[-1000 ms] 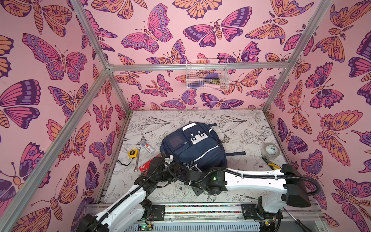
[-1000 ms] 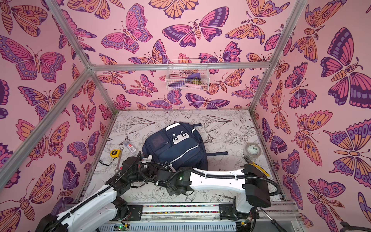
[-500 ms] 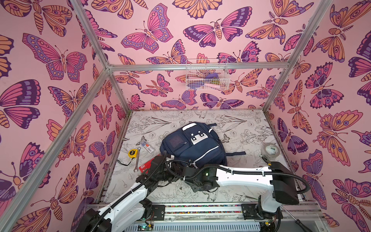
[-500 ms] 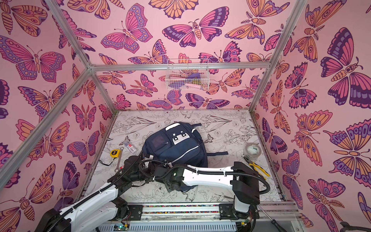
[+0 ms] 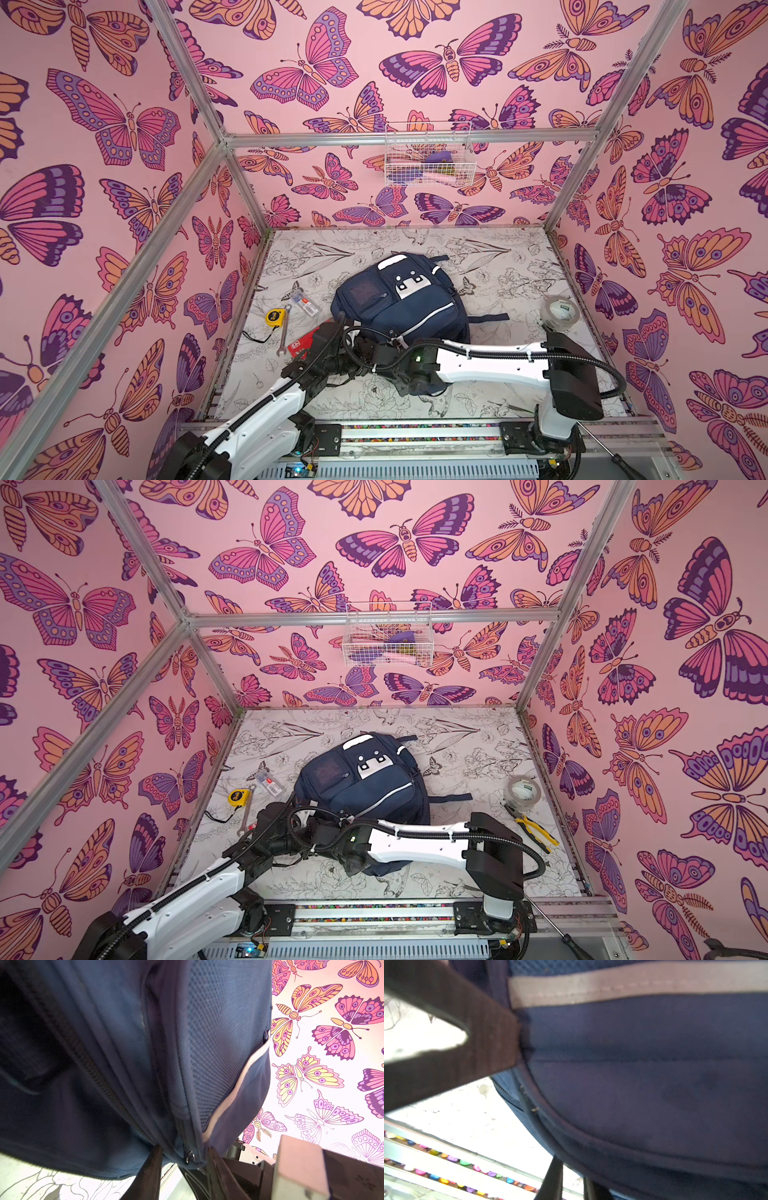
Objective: Pack the student bag
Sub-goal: 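Grasp the zipper pull at the backpack's near edge with the right gripper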
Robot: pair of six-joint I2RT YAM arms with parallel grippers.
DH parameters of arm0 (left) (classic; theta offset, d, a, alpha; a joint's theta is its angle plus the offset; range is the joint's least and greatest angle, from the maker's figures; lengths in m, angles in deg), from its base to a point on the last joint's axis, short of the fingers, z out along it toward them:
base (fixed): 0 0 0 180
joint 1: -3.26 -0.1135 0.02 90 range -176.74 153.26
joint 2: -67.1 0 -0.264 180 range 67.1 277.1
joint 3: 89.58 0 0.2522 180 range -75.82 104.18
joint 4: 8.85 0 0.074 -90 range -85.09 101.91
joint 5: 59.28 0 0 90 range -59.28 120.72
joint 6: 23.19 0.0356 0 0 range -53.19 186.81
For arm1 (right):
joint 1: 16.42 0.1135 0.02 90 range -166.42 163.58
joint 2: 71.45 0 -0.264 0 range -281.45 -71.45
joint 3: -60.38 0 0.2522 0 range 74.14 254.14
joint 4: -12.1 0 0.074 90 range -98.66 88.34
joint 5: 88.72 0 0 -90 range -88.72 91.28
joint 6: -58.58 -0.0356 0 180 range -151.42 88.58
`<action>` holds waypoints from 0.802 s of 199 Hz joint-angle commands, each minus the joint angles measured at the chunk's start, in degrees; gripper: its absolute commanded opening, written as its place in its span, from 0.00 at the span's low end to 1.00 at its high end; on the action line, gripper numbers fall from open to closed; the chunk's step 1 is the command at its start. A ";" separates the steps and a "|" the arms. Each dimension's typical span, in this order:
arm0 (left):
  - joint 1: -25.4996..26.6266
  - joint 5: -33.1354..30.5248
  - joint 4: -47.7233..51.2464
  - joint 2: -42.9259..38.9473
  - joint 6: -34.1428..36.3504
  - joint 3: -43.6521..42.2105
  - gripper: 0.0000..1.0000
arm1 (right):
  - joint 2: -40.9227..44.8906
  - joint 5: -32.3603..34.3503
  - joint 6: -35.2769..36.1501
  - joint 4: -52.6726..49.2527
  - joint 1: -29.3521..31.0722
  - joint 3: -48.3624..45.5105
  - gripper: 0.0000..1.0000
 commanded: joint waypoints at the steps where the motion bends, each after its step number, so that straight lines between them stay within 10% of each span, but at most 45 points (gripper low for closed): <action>1: 0.18 1.02 -2.39 -0.29 1.01 0.25 0.40 | -0.10 3.07 0.06 -1.28 -0.94 1.38 0.12; 105: 0.78 1.04 -2.16 2.39 1.23 1.51 0.36 | 7.27 0.07 0.74 -6.11 0.50 1.09 0.00; 160: 1.41 0.65 10.79 -2.88 4.63 2.33 0.50 | 7.44 0.84 0.69 -8.30 0.57 3.26 0.00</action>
